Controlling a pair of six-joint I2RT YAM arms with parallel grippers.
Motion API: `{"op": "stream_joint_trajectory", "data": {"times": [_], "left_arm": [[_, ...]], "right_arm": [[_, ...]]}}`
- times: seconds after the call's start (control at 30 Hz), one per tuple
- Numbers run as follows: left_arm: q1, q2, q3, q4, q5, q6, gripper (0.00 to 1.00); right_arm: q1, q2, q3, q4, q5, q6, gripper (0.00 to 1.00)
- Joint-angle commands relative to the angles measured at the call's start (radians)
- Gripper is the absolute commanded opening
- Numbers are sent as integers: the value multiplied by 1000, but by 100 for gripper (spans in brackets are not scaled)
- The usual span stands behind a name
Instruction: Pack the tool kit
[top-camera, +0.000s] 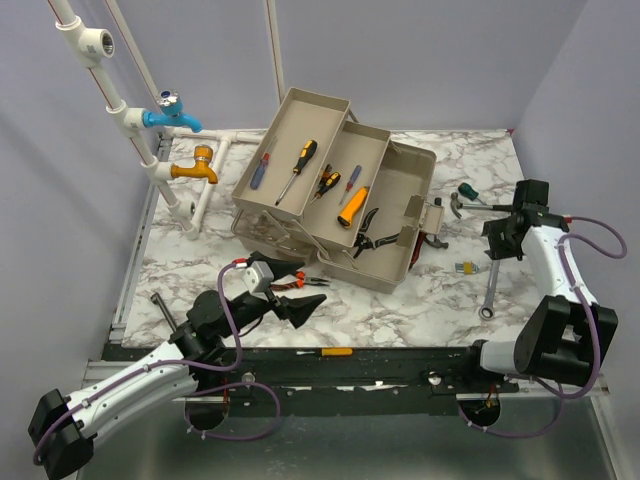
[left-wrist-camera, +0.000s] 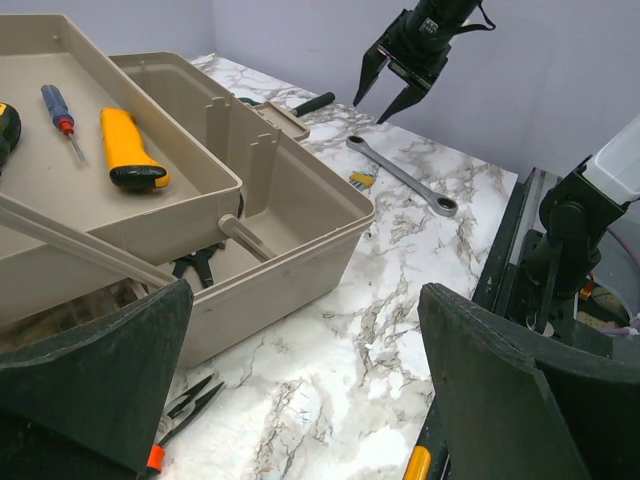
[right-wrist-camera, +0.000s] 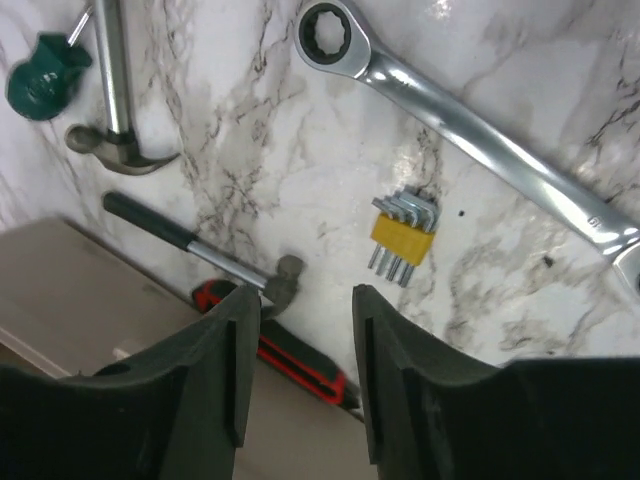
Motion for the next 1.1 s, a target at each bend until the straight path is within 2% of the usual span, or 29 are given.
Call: {"op": "stream_joint_trajectory", "data": {"times": [0.0,0.13,0.23,0.33,0.47,0.53,0.6,0.67,0.87,0.93,1.07], "left_arm": [[-6,-8,-2,-8,-4,4,99],[-6,-3,0,-10,-8,4,99],[-6,-3,0,-10,-6,4,99],[-6,-4,-1,-9,-9,3,99],[-6,3,-3,1,-5,-2,99],[-6,7,-2,5,1,-3,99],[-6,10,-3,7,5,-5,99],[-6,10,-4,8,5,-5,99],[-6,5,-4,4,1,-3,99],[-6,3,-4,4,1,-2,99],[-6,4,-4,2,-5,0,99]], "right_arm": [[2,7,17,-57,24,-19,60],[1,61,87,-174,177,-83,76],[1,100,117,-170,302,-205,79],[1,101,72,-33,309,-373,79],[1,64,-39,266,175,-499,78],[1,55,-87,398,154,-470,79],[1,101,-55,433,172,-412,82],[1,209,52,367,218,-328,85],[1,715,687,-255,423,-84,86],[1,812,806,-306,421,-82,85],[0,875,843,-264,405,-49,84]]}}
